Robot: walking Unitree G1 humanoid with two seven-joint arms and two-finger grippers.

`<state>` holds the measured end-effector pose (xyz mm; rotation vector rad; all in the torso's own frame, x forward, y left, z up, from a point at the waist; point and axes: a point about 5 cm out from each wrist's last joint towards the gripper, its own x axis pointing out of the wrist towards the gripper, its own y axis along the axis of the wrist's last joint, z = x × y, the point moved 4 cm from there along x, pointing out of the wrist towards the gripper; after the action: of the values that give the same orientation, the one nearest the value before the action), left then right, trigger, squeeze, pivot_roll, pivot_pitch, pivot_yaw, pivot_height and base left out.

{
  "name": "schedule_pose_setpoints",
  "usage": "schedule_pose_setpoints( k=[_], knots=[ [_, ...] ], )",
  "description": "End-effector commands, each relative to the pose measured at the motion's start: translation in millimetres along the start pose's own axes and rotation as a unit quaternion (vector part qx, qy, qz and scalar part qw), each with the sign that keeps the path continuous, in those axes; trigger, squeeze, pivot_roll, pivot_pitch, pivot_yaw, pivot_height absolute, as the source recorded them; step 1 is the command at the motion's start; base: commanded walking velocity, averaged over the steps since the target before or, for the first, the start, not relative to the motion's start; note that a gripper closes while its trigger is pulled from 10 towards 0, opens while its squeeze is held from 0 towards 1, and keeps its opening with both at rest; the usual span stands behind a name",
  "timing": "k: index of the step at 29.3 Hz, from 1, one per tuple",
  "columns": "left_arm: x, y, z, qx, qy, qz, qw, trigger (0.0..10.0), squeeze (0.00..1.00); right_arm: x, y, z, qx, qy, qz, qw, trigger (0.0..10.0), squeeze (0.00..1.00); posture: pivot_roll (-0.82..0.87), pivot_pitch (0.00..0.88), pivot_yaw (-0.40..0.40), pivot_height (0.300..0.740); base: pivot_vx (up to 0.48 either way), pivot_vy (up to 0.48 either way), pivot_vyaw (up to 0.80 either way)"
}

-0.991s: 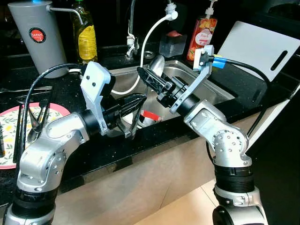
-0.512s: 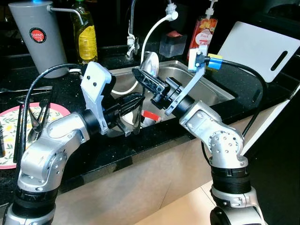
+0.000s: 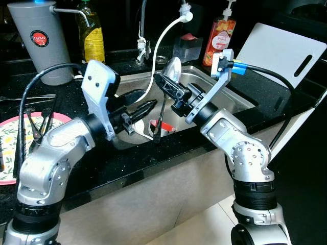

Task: Kitchen organization

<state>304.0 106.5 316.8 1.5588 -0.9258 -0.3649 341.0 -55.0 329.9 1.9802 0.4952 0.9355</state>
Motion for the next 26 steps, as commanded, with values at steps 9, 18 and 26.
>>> schedule_pose_setpoints(
  k=[9, 18, 26],
  knots=[
    [-12.6, 11, -22.4, -0.003, 0.052, 0.023, 0.998, 10.0, 0.00, 4.6, 6, 35.8, -0.033, -0.073, 0.028, 0.996, 10.0, 0.00, -0.08, 0.086, -0.072, 0.740, 0.000, 0.000, 0.00],
    [-11.8, 10, -25.2, -0.005, 0.065, 0.023, 0.998, 10.0, 0.00, 34.3, -3, 59.7, -0.157, -0.107, -0.002, 0.982, 10.0, 0.00, -0.07, 0.086, -0.077, 0.740, 0.000, 0.000, 0.00],
    [-12.4, 9, -24.0, -0.006, 0.066, 0.023, 0.998, 10.0, 0.00, 50.8, -9, 57.8, -0.177, -0.089, 0.009, 0.980, 10.0, 0.00, -0.05, 0.087, -0.085, 0.740, 0.000, 0.000, 0.00]
  ],
)
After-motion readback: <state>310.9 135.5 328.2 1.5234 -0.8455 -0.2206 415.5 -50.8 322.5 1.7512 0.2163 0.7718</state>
